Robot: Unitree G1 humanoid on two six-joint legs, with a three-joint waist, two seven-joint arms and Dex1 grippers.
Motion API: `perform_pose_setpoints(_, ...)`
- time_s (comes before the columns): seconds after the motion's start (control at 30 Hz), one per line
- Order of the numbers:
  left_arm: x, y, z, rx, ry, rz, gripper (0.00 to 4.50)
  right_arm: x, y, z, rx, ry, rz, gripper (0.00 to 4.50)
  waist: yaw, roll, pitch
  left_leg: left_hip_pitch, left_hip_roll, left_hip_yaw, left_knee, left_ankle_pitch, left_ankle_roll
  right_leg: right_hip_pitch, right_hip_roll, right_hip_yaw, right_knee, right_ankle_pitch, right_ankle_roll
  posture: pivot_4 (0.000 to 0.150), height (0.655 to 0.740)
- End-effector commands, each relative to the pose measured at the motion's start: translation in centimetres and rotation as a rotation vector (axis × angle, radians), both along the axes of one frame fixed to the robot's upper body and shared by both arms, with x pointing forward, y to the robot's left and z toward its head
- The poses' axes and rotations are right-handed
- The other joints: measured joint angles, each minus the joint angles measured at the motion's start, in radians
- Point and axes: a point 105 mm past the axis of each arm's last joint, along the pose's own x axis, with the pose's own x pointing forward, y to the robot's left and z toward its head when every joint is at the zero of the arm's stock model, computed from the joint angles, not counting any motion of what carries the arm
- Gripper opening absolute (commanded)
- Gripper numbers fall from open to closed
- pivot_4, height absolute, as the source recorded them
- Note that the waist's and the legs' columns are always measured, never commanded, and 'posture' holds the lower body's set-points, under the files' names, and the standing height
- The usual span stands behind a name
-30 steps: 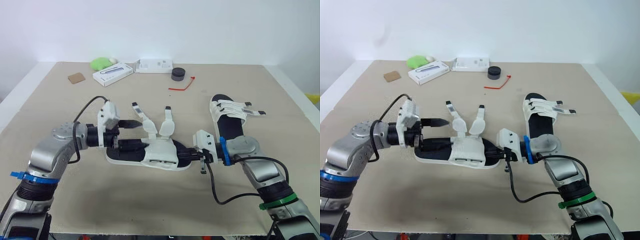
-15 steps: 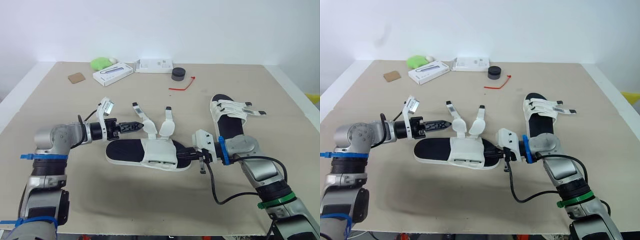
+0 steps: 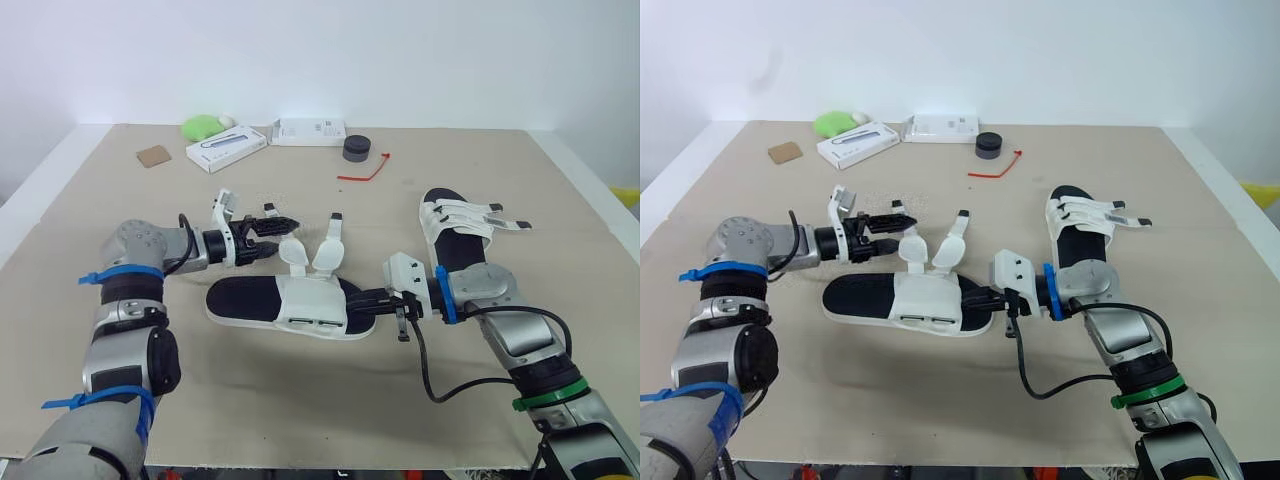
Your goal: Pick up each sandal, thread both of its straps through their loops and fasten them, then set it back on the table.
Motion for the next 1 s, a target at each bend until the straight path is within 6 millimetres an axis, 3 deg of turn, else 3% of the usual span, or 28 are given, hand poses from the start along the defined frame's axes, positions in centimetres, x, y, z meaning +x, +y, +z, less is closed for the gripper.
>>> perform_pose_setpoints(0.03, 0.8, 0.0, 1.0, -0.023, -0.026, 0.017, 4.50, 0.2, -0.1, 1.3, 0.011, -0.050, 0.010, 0.03, 0.000, 0.000, 0.000, 0.000, 0.000, 0.000, 0.000, 0.000, 0.000, 0.000, 0.000, 0.000, 0.000, 0.000, 0.000, 0.150, 0.7400)
perform_pose_setpoints(0.3, 1.6, -0.3, 0.2, -0.007, -0.014, 0.033, 4.50, 0.1, -0.2, 1.1, -0.002, -0.053, 0.012, 0.03, 0.000, 0.000, 0.000, 0.000, -0.001, -0.001, 0.000, 0.001, -0.001, 0.000, 0.000, 0.000, 0.000, 0.000, 0.000, 0.150, 0.7400)
perform_pose_setpoints(0.43, 1.9, -0.4, 0.2, -0.020, -0.020, 0.036, 3.21, 0.1, 0.0, 1.0, 0.001, -0.053, 0.016, 0.00, 0.000, 0.000, 0.000, 0.000, -0.002, -0.001, 0.000, 0.001, -0.001, 0.000, 0.000, 0.000, 0.000, 0.000, 0.000, 0.150, 0.7400)
perform_pose_setpoints(0.47, 1.9, -0.4, 0.3, -0.019, -0.026, 0.034, 2.60, 0.1, 0.1, 1.0, 0.002, -0.052, 0.017, 0.00, 0.000, 0.000, 0.000, 0.000, -0.002, -0.001, 0.000, 0.001, -0.001, 0.000, 0.000, 0.000, 0.000, 0.000, 0.000, 0.150, 0.7400)
perform_pose_setpoints(0.67, 2.6, 0.1, 0.7, 0.022, -0.117, 0.059, 0.07, 0.1, 0.2, 1.0, -0.001, -0.052, 0.022, 0.00, 0.000, 0.000, 0.000, 0.000, -0.002, -0.001, 0.000, 0.001, -0.001, 0.000, 0.000, 0.000, 0.000, 0.000, 0.001, 0.150, 0.7400)
perform_pose_setpoints(0.83, 3.1, 0.0, 2.0, 0.061, -0.315, 0.060, 0.07, -0.1, 0.2, 0.8, -0.003, -0.047, 0.029, 0.00, 0.000, 0.000, 0.000, -0.001, -0.002, -0.001, 0.000, 0.001, -0.001, 0.000, 0.000, 0.000, 0.000, 0.000, 0.001, 0.150, 0.7400)
perform_pose_setpoints(0.97, 1.8, -1.3, 3.8, 0.102, -0.556, -0.045, 0.07, -0.2, 0.1, 0.8, -0.006, -0.045, 0.029, 0.00, 0.000, 0.000, 0.000, -0.001, -0.001, -0.001, 0.000, 0.000, -0.001, 0.000, 0.000, 0.000, 0.000, 0.000, 0.001, 0.150, 0.7400)
perform_pose_setpoints(1.0, 1.7, -1.4, 3.8, 0.086, -0.529, -0.038, 0.07, -0.2, 0.1, 0.8, -0.006, -0.044, 0.029, 0.00, 0.000, 0.000, 0.000, -0.001, 0.000, -0.001, 0.000, 0.000, -0.001, 0.000, -0.001, 0.001, 0.000, 0.000, 0.001, 0.150, 0.7400)
